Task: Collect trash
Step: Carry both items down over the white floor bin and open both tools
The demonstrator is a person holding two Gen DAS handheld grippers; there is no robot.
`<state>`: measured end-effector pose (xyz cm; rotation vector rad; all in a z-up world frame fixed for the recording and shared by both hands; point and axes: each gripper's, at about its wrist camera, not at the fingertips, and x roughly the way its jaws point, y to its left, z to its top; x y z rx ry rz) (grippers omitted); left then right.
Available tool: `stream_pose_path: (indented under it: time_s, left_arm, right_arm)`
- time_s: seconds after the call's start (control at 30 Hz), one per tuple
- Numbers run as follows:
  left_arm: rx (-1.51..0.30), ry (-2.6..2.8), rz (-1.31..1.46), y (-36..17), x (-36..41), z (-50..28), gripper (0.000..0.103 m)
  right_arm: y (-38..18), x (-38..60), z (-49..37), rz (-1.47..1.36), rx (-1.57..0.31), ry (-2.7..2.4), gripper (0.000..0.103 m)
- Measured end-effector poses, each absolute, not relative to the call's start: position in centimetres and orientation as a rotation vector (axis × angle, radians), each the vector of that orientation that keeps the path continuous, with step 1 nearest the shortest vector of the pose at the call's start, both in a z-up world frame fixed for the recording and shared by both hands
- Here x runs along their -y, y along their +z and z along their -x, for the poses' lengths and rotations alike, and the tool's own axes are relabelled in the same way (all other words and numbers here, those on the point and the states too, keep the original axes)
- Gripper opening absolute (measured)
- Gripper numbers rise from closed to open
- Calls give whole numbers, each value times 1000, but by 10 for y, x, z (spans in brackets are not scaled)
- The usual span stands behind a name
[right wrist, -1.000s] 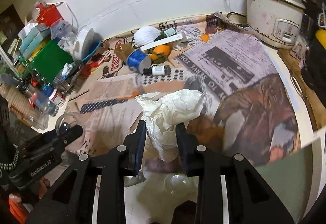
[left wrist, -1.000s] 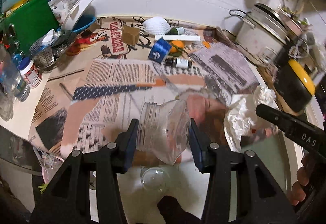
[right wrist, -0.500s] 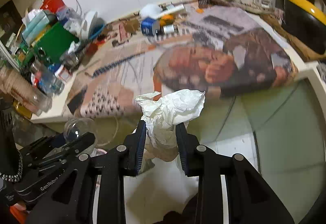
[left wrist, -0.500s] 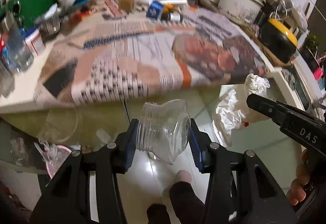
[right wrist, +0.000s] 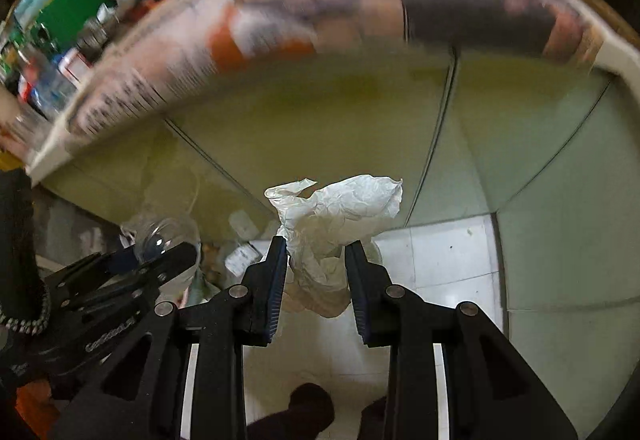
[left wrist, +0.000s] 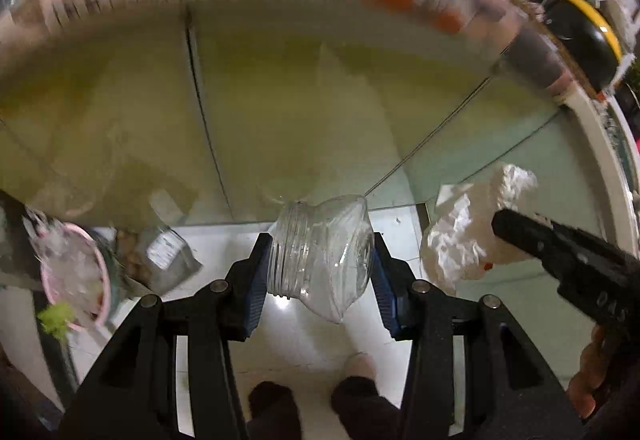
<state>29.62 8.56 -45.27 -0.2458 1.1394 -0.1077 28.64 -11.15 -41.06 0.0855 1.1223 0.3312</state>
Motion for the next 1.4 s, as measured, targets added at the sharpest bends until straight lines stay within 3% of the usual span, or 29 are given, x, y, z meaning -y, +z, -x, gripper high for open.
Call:
stream_pose_path:
  time_s: [0.4,0.73,0.97,1.07,1.27,1.4]
  left_arm:
    - [-1241,-45,275,-711,-77,-320,46]
    - [-1262,-74,226,-829,-62,-343,46]
    - [-1263,-54,196,-852,-66,-351,47]
    - [-1246,-24,210,-845,-72,-350,47]
    - [-1227,17,251,-800,-85,-341,47]
    - [-1225,29,229,-740,-86,-330,47]
  right_arm:
    - [-637,113,-338,-32,-1167,390,27]
    - [-733,85,-368,49,-1162,477,31]
    - [-760,93,-379,24,-1156,516,47]
    - [-761,99,-381,11,-1169,502,48]
    - [-725,113,-376,-35,-1198,485,48]
    - [-672,120,-364,-37,-1206,457,48]
